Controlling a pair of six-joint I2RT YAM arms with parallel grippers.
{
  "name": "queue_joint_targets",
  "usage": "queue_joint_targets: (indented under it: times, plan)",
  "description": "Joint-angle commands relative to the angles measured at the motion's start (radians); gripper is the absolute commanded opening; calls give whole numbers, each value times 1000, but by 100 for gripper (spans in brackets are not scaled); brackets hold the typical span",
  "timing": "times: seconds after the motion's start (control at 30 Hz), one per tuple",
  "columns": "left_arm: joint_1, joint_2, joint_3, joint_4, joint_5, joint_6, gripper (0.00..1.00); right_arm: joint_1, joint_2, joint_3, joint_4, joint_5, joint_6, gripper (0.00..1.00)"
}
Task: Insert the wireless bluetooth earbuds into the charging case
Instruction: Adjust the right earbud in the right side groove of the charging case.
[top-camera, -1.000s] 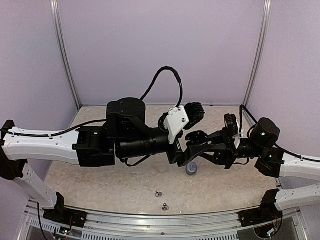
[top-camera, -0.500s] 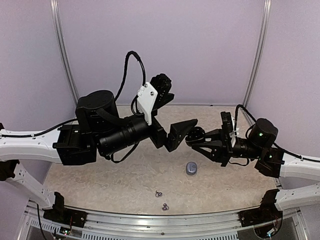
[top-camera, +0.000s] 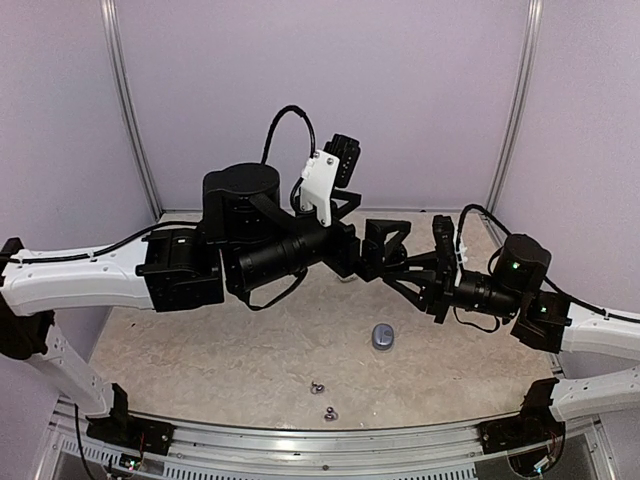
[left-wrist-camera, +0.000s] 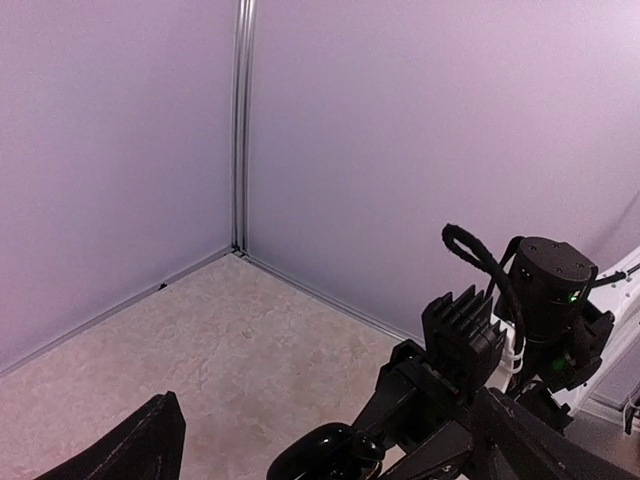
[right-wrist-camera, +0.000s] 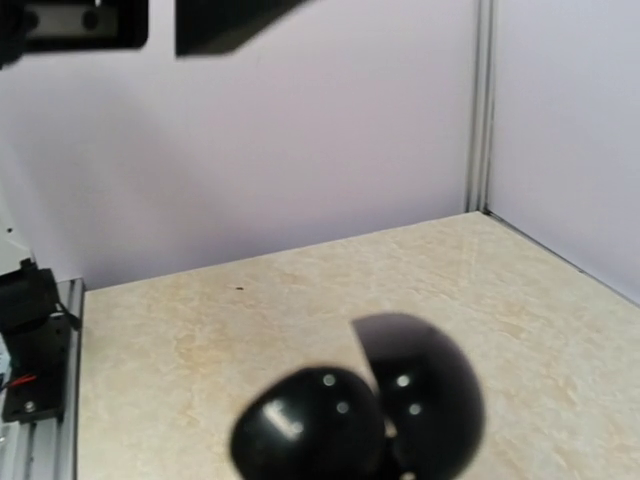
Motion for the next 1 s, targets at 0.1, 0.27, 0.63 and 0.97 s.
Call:
queue_joint_targets:
  times: [0.1, 0.27, 0.63, 0.97]
  plan:
    - [3, 105, 110, -135, -5, -69, 99, 10, -13, 32, -19, 35, -5, 0]
    - [5, 153, 169, -193, -1, -67, 99, 10, -19, 32, -20, 37, -6, 0]
    - [28, 158, 134, -203, 2, -94, 99, 11, -53, 16, -12, 27, -5, 0]
    - [46, 124, 73, -200, 4, -109, 99, 11, -72, 4, 6, 19, -7, 0]
